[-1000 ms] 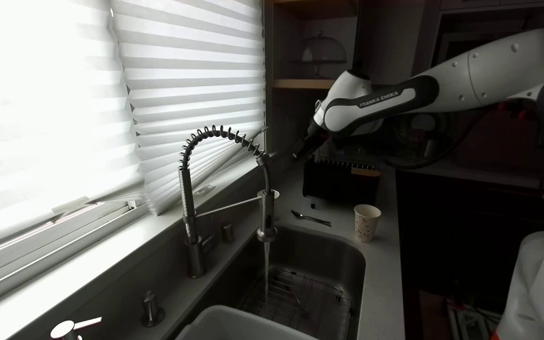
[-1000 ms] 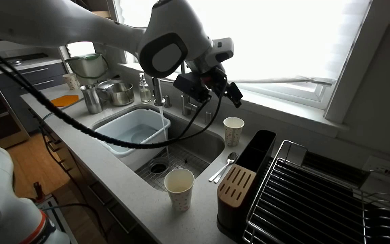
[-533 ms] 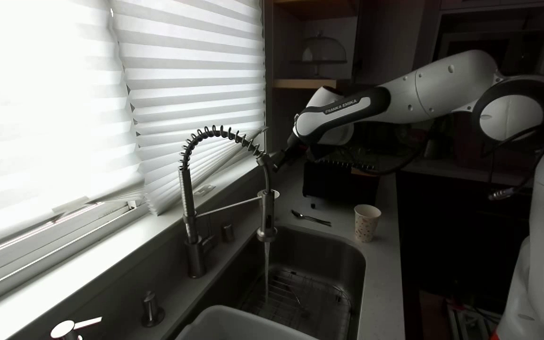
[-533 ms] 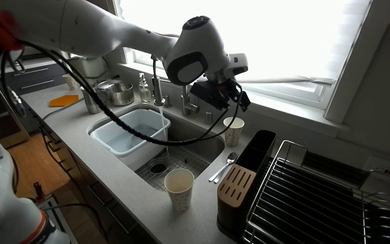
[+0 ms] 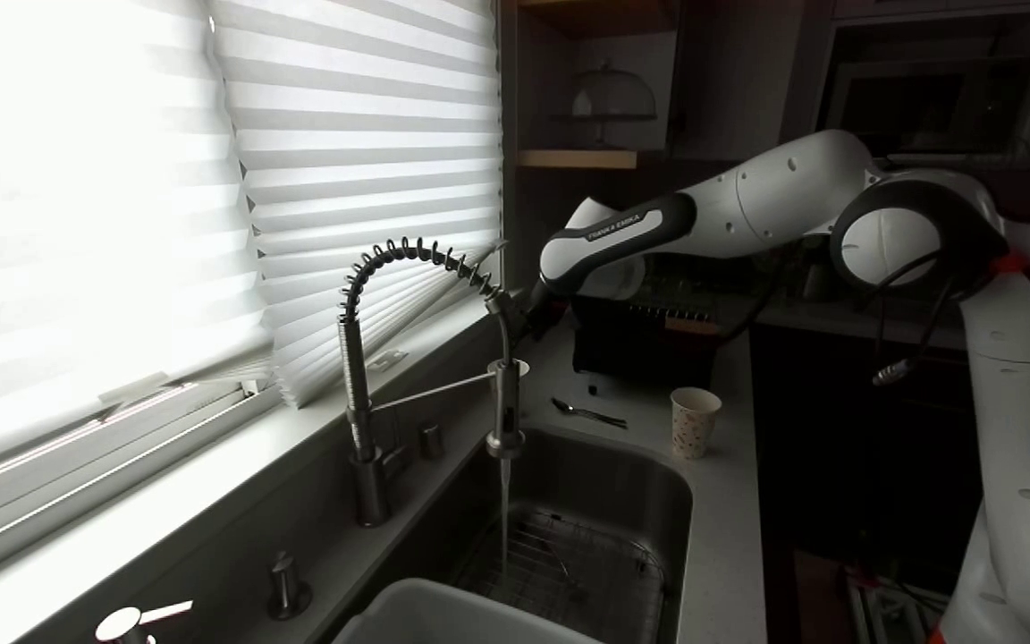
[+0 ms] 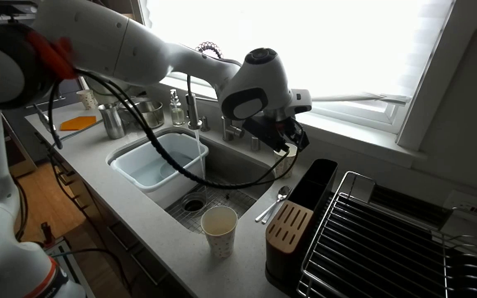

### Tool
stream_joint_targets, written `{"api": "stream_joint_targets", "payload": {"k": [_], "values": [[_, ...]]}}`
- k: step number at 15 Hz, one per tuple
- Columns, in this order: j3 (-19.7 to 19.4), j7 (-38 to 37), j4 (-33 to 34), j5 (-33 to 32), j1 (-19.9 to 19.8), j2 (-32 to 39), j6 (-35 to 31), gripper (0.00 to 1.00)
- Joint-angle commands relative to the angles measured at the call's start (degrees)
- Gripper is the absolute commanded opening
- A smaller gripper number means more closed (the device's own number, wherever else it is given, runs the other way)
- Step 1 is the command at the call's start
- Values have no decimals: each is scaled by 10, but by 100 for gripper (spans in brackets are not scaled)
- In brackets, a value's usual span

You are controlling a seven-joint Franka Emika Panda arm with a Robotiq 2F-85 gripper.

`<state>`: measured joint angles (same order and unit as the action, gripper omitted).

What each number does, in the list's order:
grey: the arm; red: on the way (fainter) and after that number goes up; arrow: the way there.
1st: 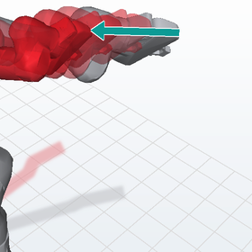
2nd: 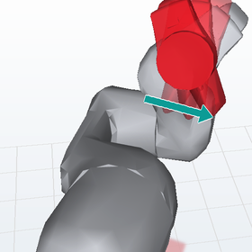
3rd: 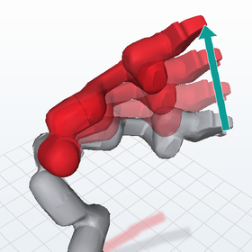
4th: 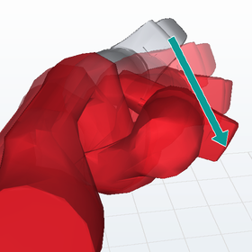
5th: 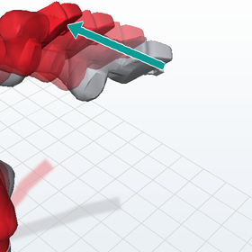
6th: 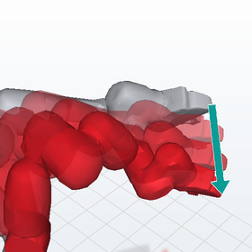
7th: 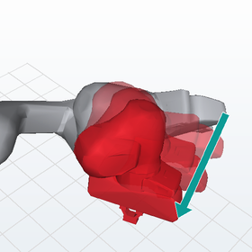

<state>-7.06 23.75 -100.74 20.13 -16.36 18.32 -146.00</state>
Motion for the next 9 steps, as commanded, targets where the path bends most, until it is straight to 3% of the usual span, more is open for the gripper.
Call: {"api": "stream_joint_targets", "payload": {"k": [1, 2, 3, 9], "values": [[23, 12, 22, 13, -26, 31, 18, 100], [26, 11, 23, 11, -29, 34, 18, 93], [28, 10, 24, 10, -33, 38, 16, 74], [39, 11, 25, 8, -45, 50, 22, 26]]}}
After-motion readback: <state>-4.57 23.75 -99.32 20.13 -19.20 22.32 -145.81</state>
